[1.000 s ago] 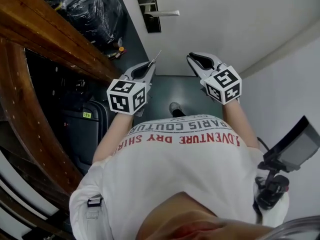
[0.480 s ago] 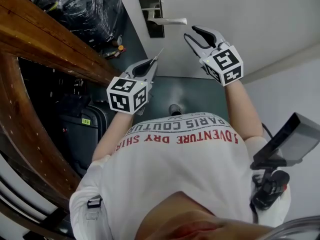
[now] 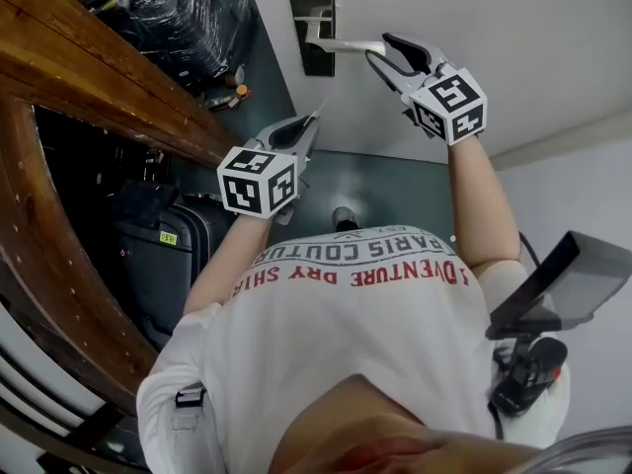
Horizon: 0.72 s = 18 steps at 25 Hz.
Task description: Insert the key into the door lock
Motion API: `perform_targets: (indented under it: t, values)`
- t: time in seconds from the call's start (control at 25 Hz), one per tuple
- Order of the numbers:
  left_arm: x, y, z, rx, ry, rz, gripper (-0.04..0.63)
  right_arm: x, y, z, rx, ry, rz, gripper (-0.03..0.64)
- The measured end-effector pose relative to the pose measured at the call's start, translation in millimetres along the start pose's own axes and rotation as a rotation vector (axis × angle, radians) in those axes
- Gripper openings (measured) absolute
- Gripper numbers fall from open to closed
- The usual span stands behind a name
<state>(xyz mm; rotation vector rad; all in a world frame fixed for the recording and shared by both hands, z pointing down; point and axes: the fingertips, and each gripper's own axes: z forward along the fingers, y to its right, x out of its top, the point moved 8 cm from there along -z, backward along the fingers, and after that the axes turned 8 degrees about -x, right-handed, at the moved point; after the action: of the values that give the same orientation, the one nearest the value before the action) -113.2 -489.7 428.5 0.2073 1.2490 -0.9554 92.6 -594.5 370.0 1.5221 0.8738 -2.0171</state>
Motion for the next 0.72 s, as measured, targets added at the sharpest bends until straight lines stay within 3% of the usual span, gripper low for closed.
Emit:
perform_targets:
  t: [0.2, 0.48, 0.56, 0.72]
  values:
    - [-2, -2, 1, -0.013, 0.019, -0.038, 0.023, -1, -5, 5, 0.032, -0.033, -0.054, 0.138]
    - [2, -6, 12, -0.043, 0.071, -0.098, 0.022, -3, -4, 4, 0.03, -0.015, -0.051, 0.138]
    - [2, -12, 15, -0.05, 0.11, -0.162, 0.021, -3, -4, 4, 0.028, -0.014, -0.049, 0.138]
    - [4, -27, 25, -0.112, 0.24, -0.392, 0.023, -5, -6, 4, 0.018, -0.012, -0.042, 0.138]
